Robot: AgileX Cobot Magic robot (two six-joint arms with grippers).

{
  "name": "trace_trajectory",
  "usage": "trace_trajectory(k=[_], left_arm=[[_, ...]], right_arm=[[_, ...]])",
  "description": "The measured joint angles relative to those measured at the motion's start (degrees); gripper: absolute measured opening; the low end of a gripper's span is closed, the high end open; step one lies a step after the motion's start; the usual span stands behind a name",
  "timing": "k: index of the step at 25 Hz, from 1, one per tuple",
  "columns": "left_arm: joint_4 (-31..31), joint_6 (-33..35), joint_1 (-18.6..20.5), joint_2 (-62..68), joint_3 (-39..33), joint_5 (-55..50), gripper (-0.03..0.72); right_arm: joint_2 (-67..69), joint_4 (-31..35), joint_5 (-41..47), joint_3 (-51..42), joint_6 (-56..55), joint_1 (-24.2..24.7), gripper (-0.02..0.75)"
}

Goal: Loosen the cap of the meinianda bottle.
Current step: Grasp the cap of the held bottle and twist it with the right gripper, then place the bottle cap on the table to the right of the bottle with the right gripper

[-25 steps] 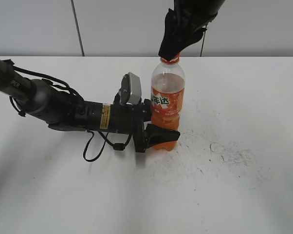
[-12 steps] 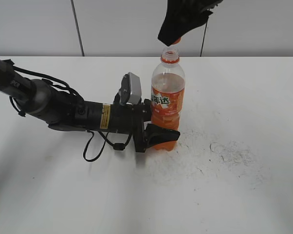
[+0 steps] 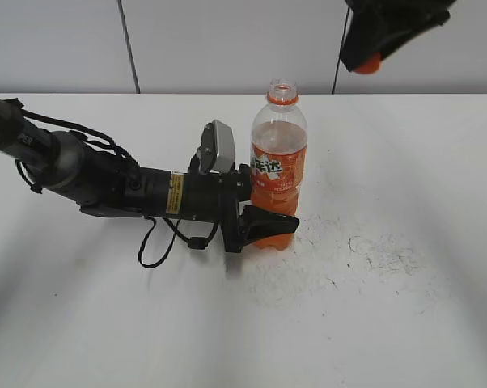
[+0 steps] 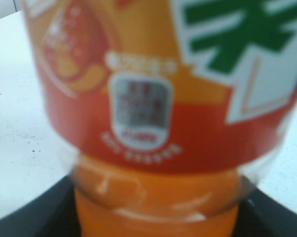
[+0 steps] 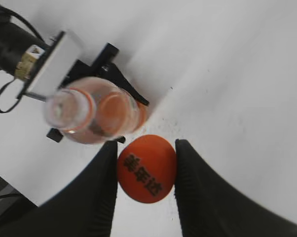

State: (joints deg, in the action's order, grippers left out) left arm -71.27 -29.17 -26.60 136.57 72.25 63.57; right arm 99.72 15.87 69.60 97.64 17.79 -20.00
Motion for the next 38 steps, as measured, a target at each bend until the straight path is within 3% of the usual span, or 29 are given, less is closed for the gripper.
trace_trajectory(k=[7, 10, 18, 23, 31, 35, 38], left_arm=[[0.0, 0.0, 0.0, 0.0, 0.0, 0.0, 0.515], [0.0, 0.0, 0.0, 0.0, 0.0, 0.0, 0.515], [0.0, 0.0, 0.0, 0.0, 0.0, 0.0, 0.515], [0.0, 0.0, 0.0, 0.0, 0.0, 0.0, 0.515], [0.0, 0.0, 0.0, 0.0, 0.0, 0.1, 0.515], [0.0, 0.0, 0.0, 0.0, 0.0, 0.1, 0.515], [0.0, 0.0, 0.0, 0.0, 0.0, 0.1, 0.515]], right_arm=[[-2.5, -0.9, -0.5, -14.7, -1.8, 2.8, 0.261], [-3.8, -1.6, -6.1, -24.9, -3.5, 3.1, 0.261], [-4.0, -2.5, -38.9, -48.5, -7.5, 3.1, 0.261], [-0.4, -1.9, -51.0, -52.7, -7.6, 3.1, 0.261], [5.5, 0.6, -52.9, -52.8, -7.8, 3.1, 0.261], [5.6, 0.8, -53.0, -52.8, -8.6, 3.1, 0.314], [5.6, 0.8, -53.1, -52.8, -8.9, 3.1, 0.397]])
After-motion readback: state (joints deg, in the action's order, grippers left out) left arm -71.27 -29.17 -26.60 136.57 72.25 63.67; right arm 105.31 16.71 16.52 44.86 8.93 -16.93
